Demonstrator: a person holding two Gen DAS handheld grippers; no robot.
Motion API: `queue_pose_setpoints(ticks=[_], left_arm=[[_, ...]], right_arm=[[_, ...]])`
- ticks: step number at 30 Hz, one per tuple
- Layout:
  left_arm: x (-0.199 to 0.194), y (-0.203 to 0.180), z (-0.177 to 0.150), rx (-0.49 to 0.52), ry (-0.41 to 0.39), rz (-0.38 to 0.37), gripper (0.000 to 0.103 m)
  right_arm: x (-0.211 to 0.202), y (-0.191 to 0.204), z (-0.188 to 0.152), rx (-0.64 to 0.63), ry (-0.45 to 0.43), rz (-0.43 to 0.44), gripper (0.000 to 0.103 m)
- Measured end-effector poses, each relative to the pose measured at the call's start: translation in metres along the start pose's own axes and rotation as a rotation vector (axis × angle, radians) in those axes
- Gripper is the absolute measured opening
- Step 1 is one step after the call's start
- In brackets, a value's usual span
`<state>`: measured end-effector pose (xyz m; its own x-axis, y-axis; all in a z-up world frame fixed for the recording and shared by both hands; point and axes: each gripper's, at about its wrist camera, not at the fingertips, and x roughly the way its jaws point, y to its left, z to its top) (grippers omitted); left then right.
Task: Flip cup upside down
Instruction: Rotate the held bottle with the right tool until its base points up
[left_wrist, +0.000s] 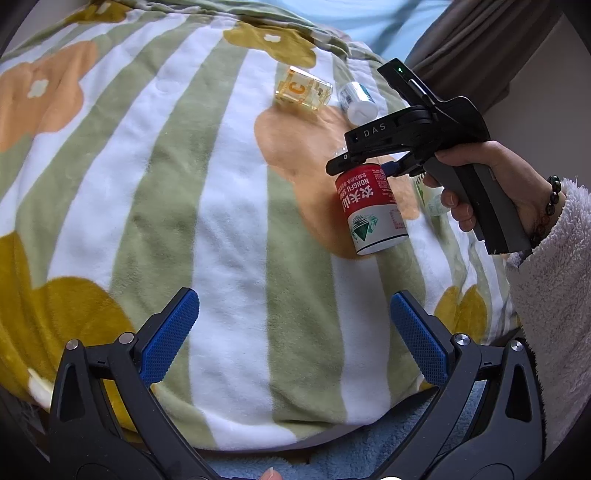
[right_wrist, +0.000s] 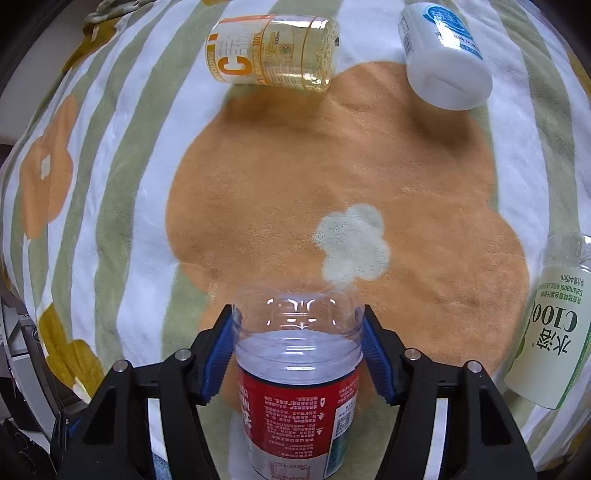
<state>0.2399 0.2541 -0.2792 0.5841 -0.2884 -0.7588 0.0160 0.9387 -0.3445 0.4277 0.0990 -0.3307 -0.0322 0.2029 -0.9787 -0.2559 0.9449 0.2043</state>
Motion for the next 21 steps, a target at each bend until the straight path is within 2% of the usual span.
queue_pose_setpoints(ticks=[3, 6, 10, 14, 17, 21], left_arm=[[0.000, 0.000, 0.000, 0.003, -0.001, 0.000, 0.103], [-0.001, -0.001, -0.001, 0.005, -0.007, 0.001, 0.103], [-0.002, -0.003, -0.003, 0.005, -0.017, 0.002, 0.103], [0.000, -0.007, -0.004, 0.005, -0.017, -0.001, 0.103], [0.001, -0.009, -0.005, 0.006, -0.012, 0.000, 0.103], [0.001, -0.011, -0.006, 0.006, -0.010, 0.003, 0.103]], right_arm=[[-0.014, 0.003, -0.008, -0.012, -0.065, 0.020, 0.060], [-0.040, 0.004, -0.029, -0.043, -0.207, 0.094, 0.060], [-0.071, 0.001, -0.075, -0.125, -0.502, 0.104, 0.060], [-0.076, -0.004, -0.122, -0.180, -0.801, 0.149, 0.060], [-0.068, 0.003, -0.144, -0.211, -0.956, 0.064, 0.060], [-0.055, 0.014, -0.163, -0.268, -1.071, -0.064, 0.060]])
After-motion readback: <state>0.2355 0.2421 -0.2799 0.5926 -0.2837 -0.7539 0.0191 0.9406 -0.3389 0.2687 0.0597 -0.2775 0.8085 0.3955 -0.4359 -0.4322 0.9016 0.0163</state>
